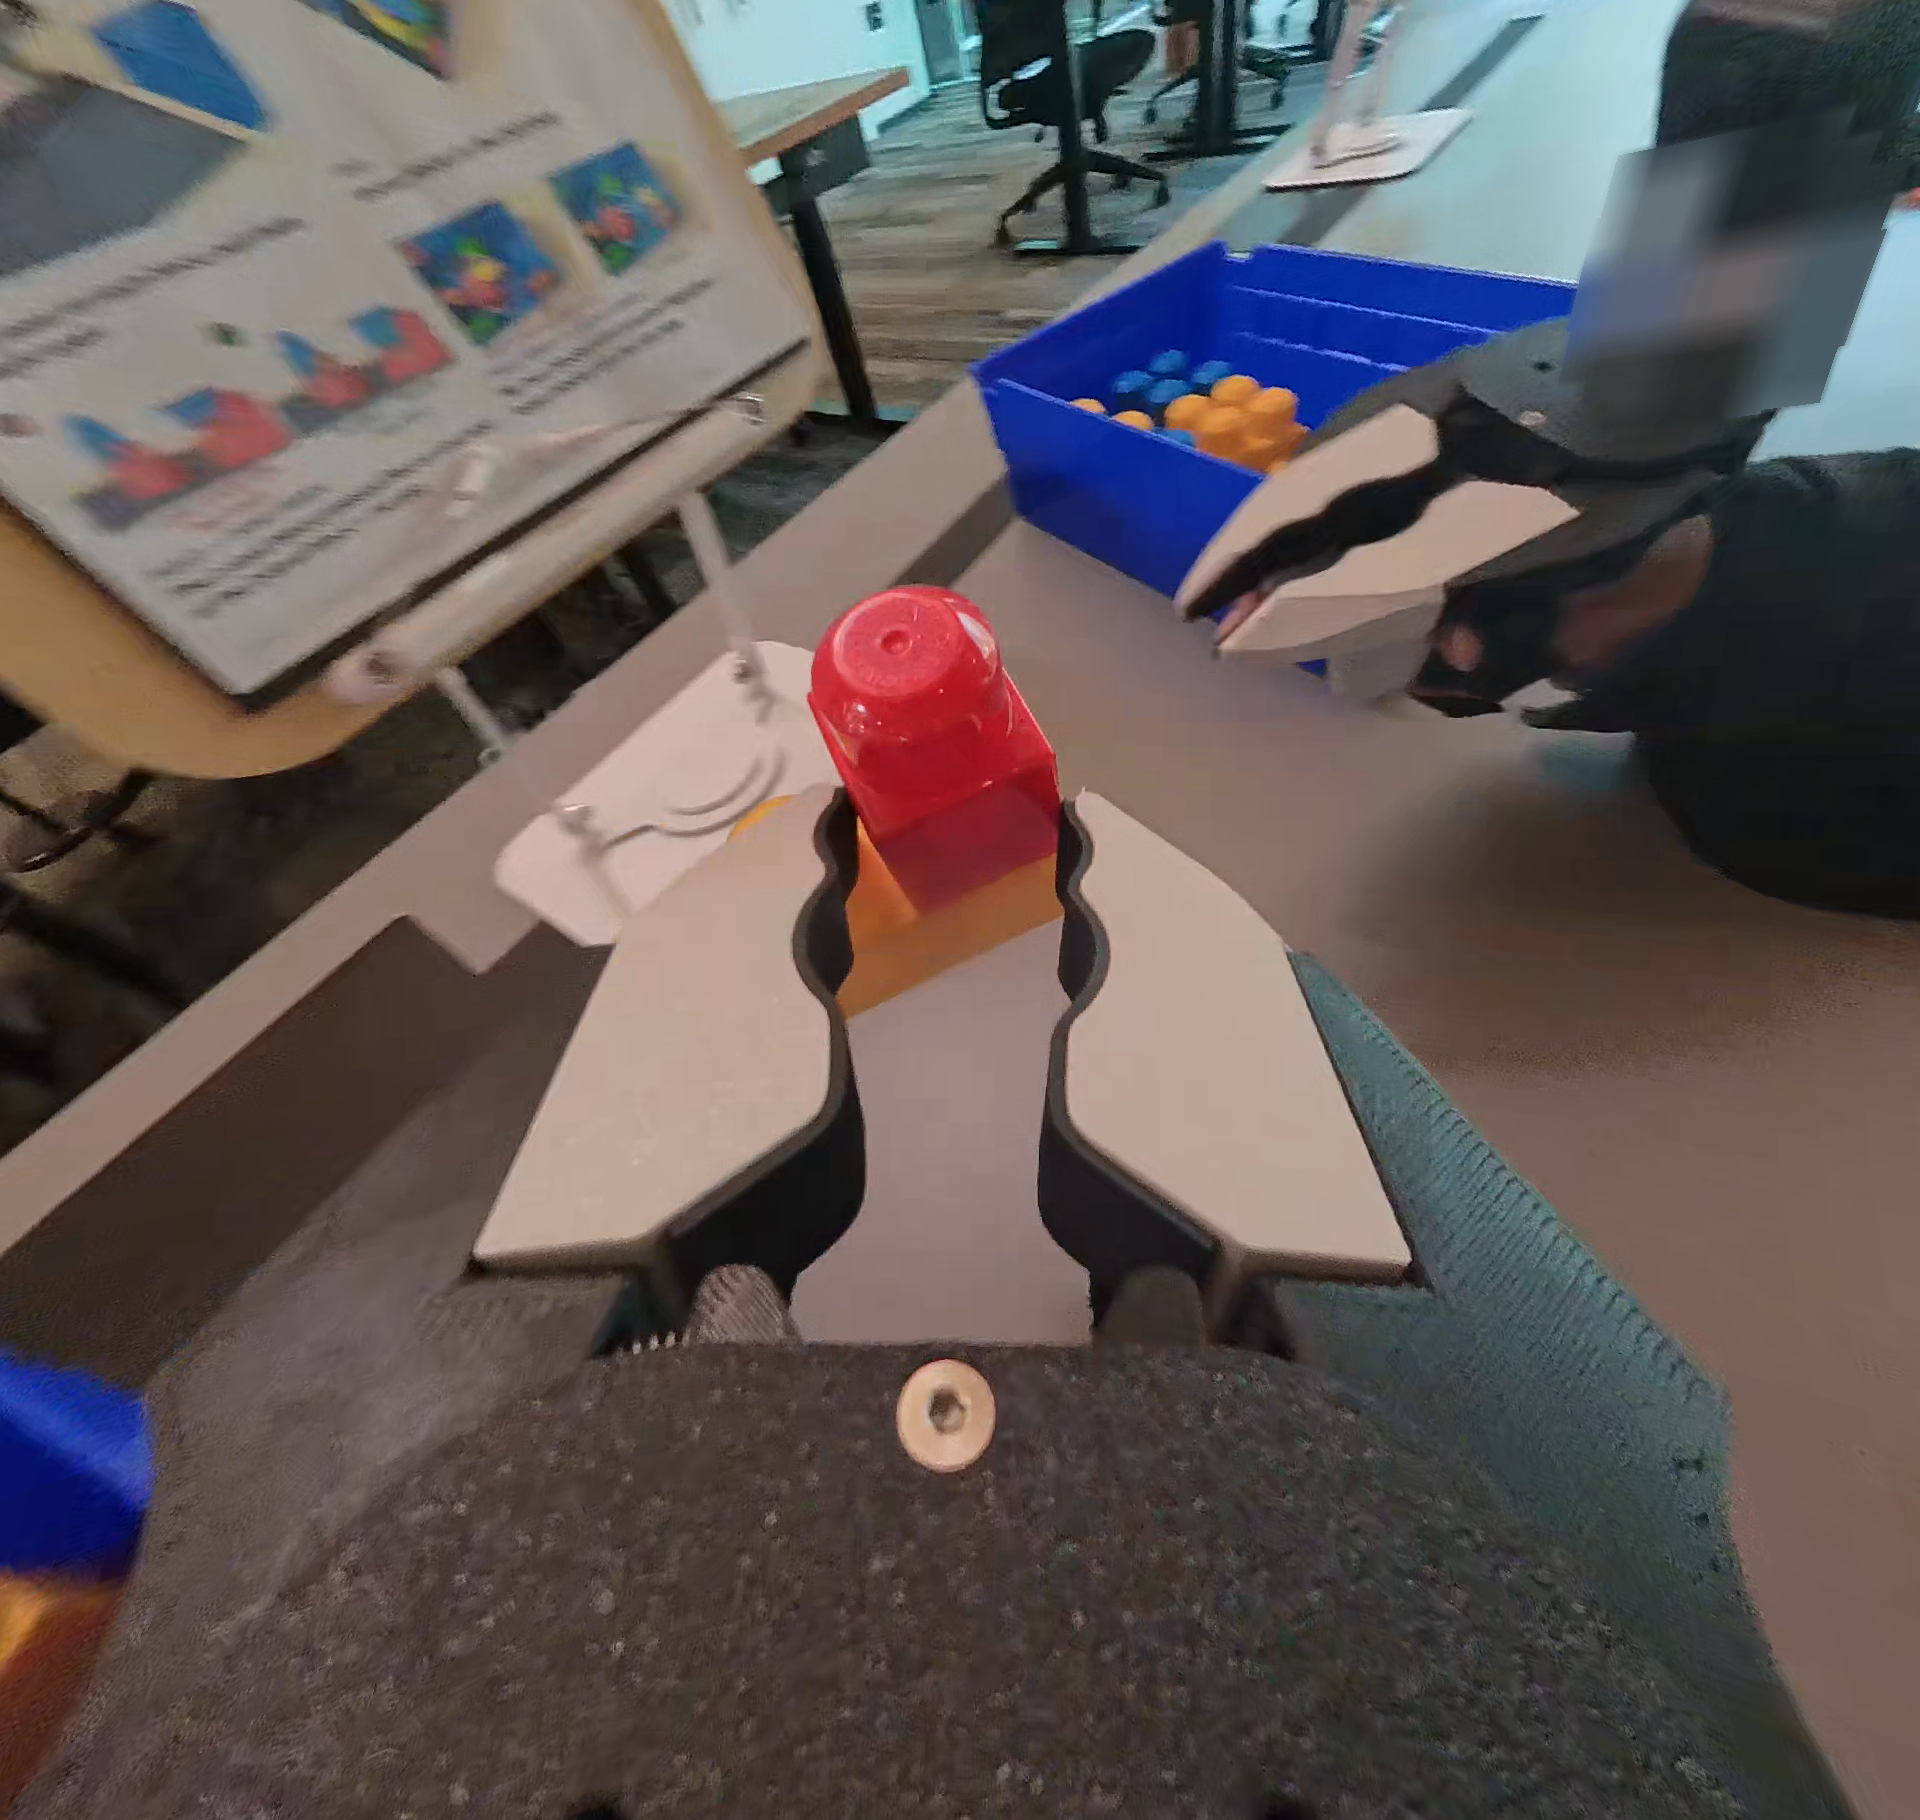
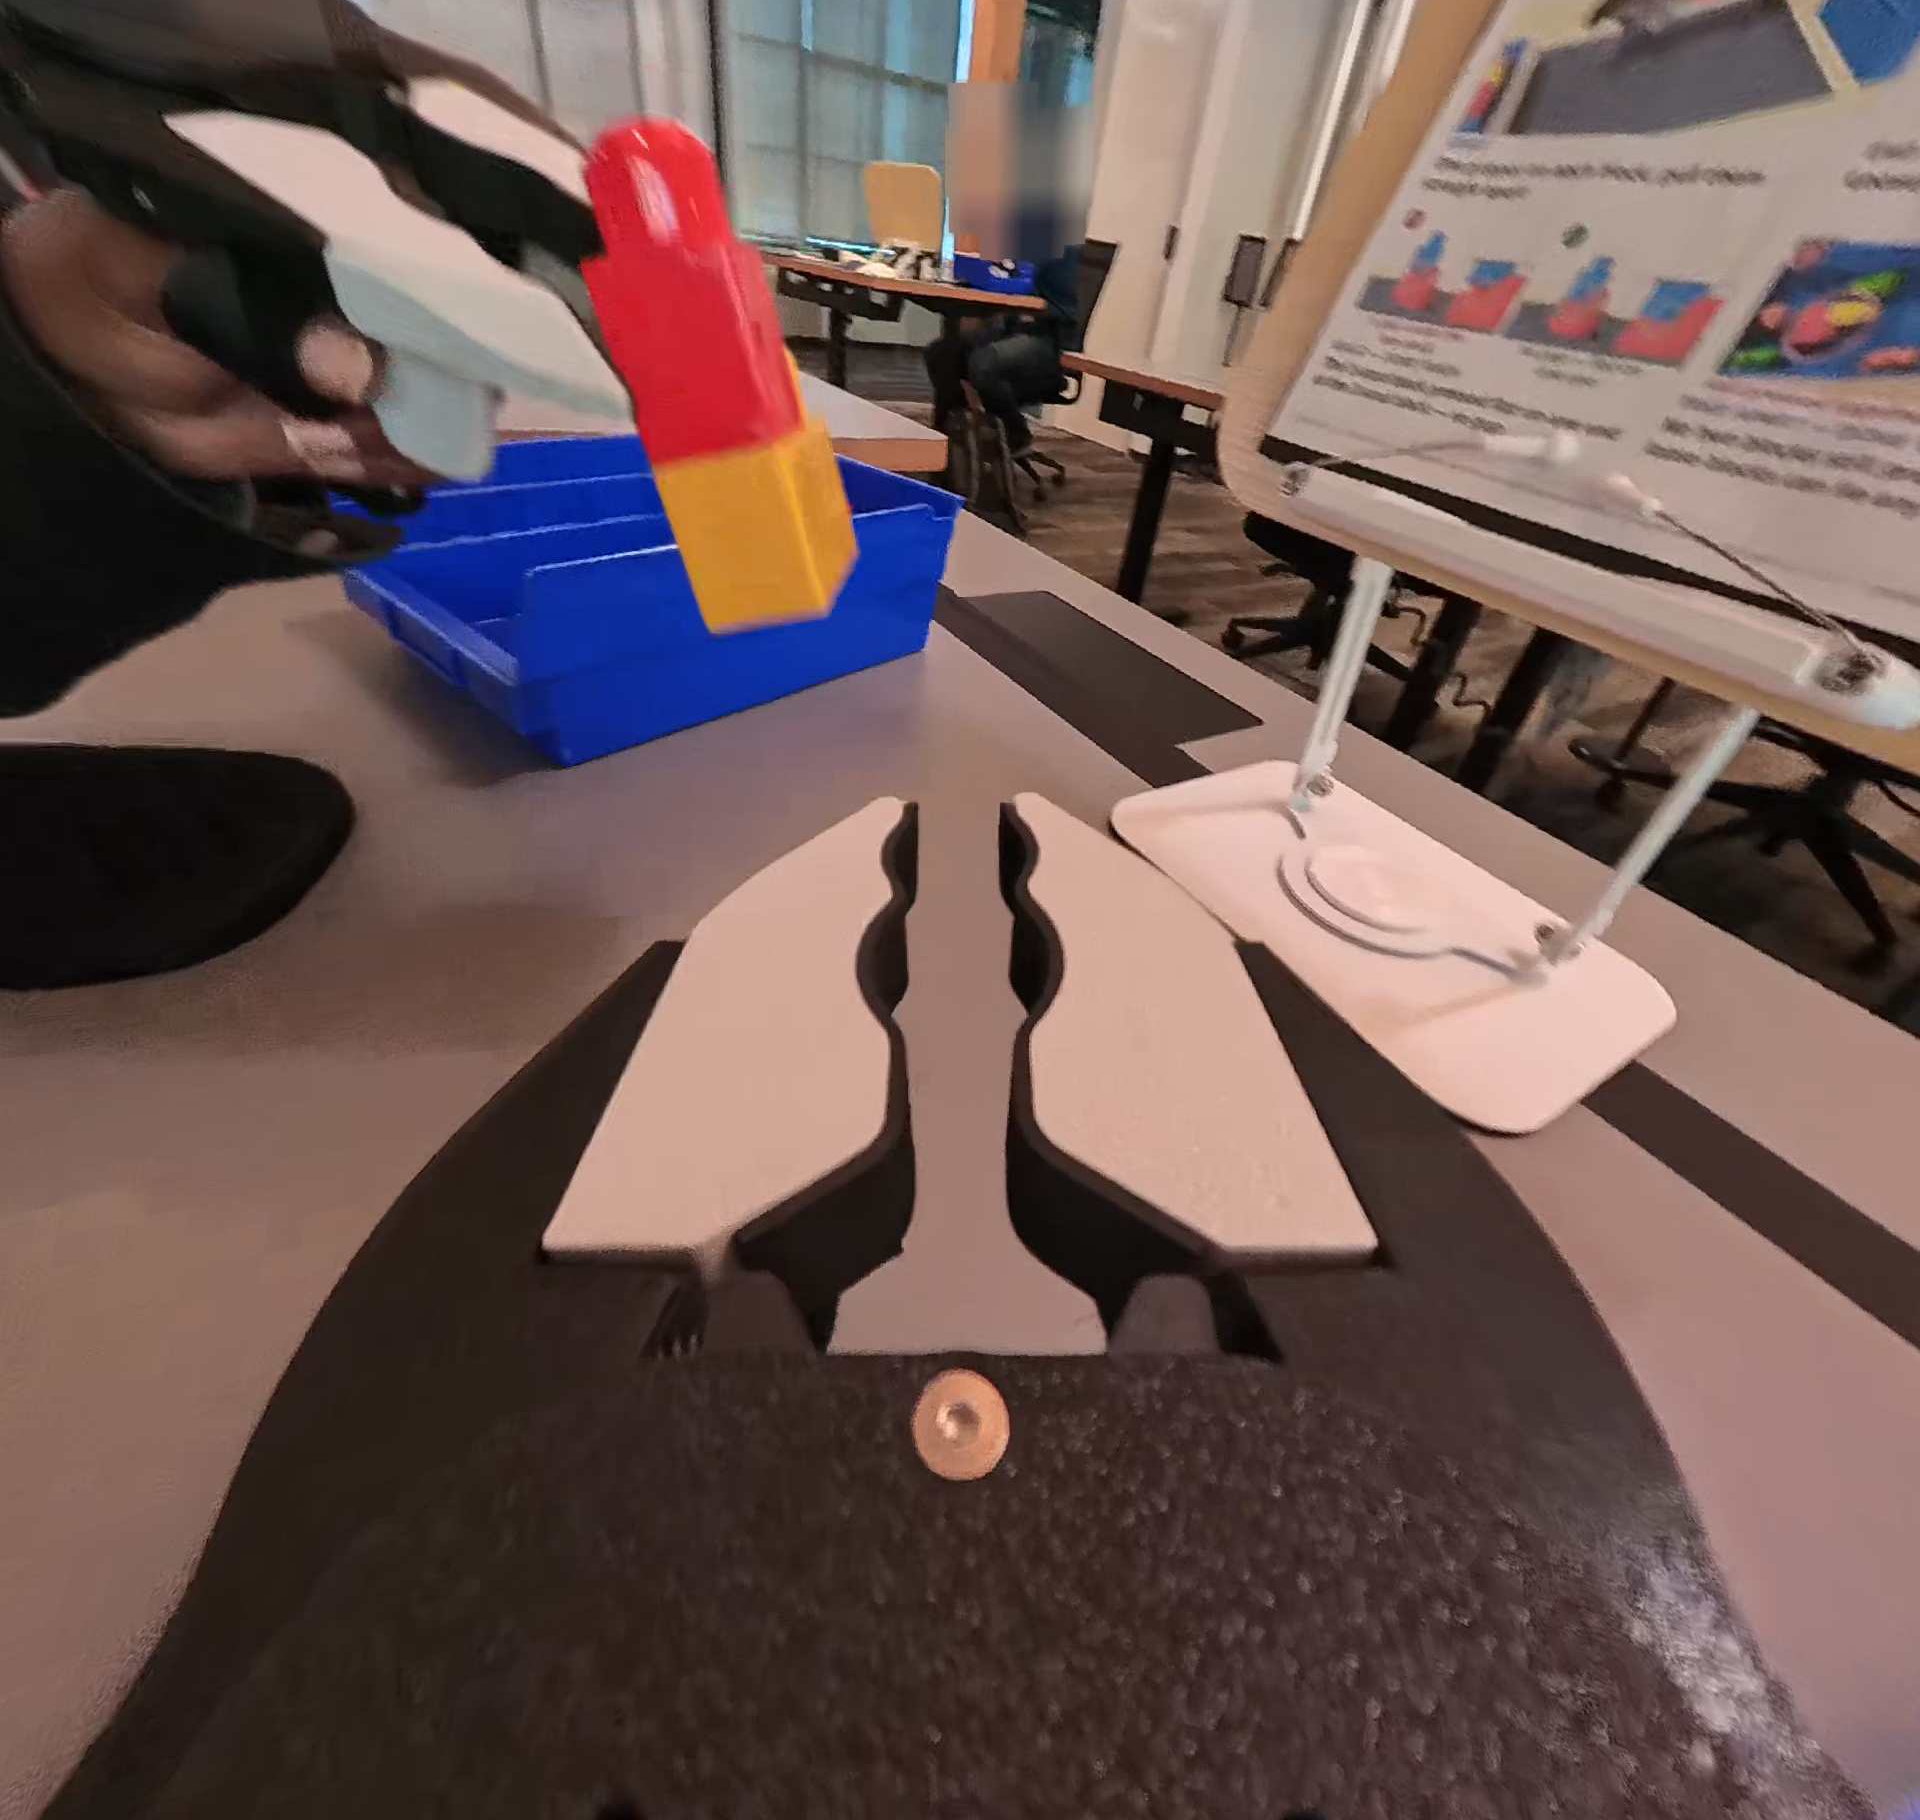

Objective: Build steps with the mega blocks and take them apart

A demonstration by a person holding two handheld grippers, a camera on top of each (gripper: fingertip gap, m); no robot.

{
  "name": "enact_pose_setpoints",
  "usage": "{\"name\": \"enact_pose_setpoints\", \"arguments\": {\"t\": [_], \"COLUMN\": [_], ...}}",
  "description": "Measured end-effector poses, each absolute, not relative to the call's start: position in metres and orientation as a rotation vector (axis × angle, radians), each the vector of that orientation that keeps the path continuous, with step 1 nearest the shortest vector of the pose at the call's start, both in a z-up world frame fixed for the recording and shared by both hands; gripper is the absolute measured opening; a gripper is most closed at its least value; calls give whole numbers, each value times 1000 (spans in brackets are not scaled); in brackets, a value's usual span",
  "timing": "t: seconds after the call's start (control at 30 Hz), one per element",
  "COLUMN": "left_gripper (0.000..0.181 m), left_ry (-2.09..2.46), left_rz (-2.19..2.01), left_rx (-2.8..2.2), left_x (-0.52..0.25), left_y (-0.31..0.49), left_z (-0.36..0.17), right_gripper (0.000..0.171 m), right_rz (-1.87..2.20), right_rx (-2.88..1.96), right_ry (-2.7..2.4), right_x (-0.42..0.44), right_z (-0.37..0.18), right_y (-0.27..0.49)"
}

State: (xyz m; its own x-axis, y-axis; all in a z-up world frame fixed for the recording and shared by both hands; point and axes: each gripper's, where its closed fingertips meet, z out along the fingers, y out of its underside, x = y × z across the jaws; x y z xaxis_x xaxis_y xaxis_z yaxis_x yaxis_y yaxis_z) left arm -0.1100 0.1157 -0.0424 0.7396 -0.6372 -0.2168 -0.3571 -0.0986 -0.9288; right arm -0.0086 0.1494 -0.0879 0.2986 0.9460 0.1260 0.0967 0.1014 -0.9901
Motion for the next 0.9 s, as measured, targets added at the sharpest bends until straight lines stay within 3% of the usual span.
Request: {"name": "enact_pose_setpoints", "arguments": {"t": [0.33,0.43,0.5,0.57,0.63,0.73,0.9], "left_gripper": [37,37,37,37,39,61,64], "left_ry": [689,688,693,696,703,698,616], "left_rz": [-422,-471,-470,-479,-547,-632,-834], "left_rx": [-1743,-1748,-1742,-1713,-1635,-1556,-1504], "left_x": [-63,-51,-46,-45,-42,-44,-54], "left_y": [120,115,113,111,107,101,99], "left_z": [-93,-96,-97,-94,-83,-70,-60], "right_gripper": [52,52,37,37,36,36,36], "right_rz": [631,596,572,603,748,1050,1442], "right_rx": [-1326,-1345,-1342,-1328,-1349,-1326,-1167], "right_ry": [-1336,-1303,-1313,-1301,-1245,-1130,-1025], "right_x": [-41,-47,-47,-46,-43,-34,-21], "right_z": [-127,-132,-135,-130,-121,-100,-64], "right_y": [125,128,127,126,124,120,100]}}
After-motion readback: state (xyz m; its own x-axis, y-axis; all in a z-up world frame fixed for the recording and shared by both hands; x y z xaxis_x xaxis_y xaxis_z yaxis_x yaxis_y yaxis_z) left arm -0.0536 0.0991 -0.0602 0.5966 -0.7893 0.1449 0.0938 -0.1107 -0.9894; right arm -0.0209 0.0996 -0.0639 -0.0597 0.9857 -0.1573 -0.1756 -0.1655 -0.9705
